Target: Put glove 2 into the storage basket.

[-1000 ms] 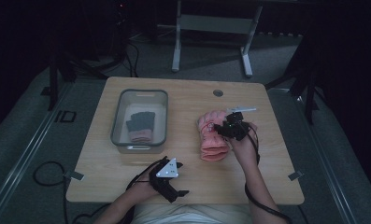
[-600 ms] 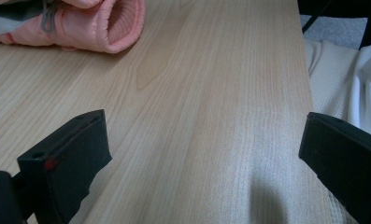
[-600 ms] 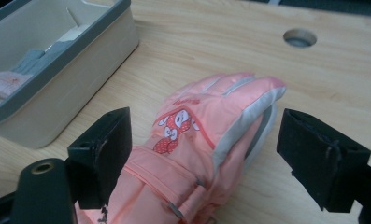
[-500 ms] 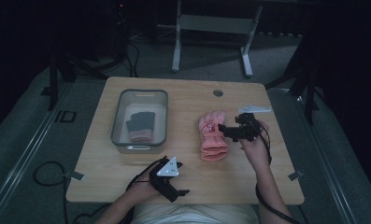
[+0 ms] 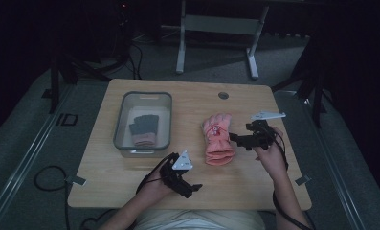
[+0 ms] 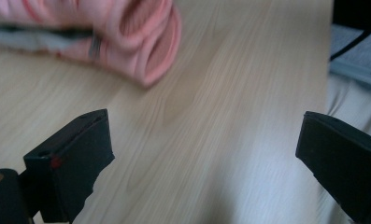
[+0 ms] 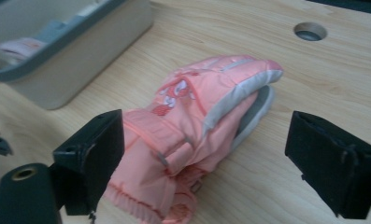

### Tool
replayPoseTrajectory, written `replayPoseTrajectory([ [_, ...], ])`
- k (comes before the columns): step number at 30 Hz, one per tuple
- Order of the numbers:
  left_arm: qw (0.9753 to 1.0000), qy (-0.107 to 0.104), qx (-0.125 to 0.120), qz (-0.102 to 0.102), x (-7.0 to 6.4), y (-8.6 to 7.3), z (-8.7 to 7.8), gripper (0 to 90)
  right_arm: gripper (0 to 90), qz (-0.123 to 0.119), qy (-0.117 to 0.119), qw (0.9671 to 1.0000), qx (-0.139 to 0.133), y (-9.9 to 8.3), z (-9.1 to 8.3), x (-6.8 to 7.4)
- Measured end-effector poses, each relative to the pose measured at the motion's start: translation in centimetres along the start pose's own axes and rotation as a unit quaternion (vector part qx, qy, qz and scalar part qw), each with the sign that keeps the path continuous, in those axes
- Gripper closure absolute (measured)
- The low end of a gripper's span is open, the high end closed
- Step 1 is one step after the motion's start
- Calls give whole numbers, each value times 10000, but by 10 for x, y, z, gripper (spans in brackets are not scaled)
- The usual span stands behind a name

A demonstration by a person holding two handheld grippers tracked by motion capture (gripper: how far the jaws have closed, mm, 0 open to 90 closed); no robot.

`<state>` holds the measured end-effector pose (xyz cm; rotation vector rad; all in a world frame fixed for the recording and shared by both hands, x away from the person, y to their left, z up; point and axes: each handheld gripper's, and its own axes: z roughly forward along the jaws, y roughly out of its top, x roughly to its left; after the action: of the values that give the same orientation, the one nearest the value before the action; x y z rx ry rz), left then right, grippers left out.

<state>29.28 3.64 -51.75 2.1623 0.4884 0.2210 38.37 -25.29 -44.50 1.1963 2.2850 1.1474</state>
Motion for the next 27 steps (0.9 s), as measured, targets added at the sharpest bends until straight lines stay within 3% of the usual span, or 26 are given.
replayPoseTrajectory([
  [4, 9996, 48, -285, 19, 5, 26, -5, 41, 108, -2, 161, 9998, -74, 0, -6, 1],
  [6, 9989, 15, -458, 19, 10, 38, -6, 43, 125, -20, 122, 9999, -78, 0, -7, 0],
  [7, 9986, 63, -531, 15, 14, 44, -6, 43, 165, -26, 163, 9998, -71, 1, -7, 0],
  [10, 9976, 104, -677, -129, 27, 60, -3, 51, 451, -81, 57, 9999, -55, 3, -8, -2],
  [12, 9969, 211, -731, -205, 36, 70, 1, 59, 583, -159, -86, 9998, -14, 6, -5, -2],
  [15, 9957, 458, -769, -235, 47, 82, 7, 133, 678, -247, -170, 9995, 58, 13, 2, -1],
  [18, 9954, 650, -663, -229, 60, 92, 16, 156, 711, -316, -268, 9991, 40, 20, 11, 1],
  [19, 9953, 657, -664, -272, 65, 94, 19, 216, 712, -278, -271, 9992, 6, 22, 16, 1],
  [23, 9948, 732, -529, -476, 79, 98, 30, 300, 667, -274, -348, 9990, 29, 28, 33, 5],
  [24, 9933, 883, -464, -591, 82, 98, 35, 312, 646, -269, -395, 9988, 70, 29, 38, 5],
  [27, 9906, 991, -219, -913, 91, 97, 46, 334, 612, -183, -477, 9985, 178, 28, 49, 6],
])
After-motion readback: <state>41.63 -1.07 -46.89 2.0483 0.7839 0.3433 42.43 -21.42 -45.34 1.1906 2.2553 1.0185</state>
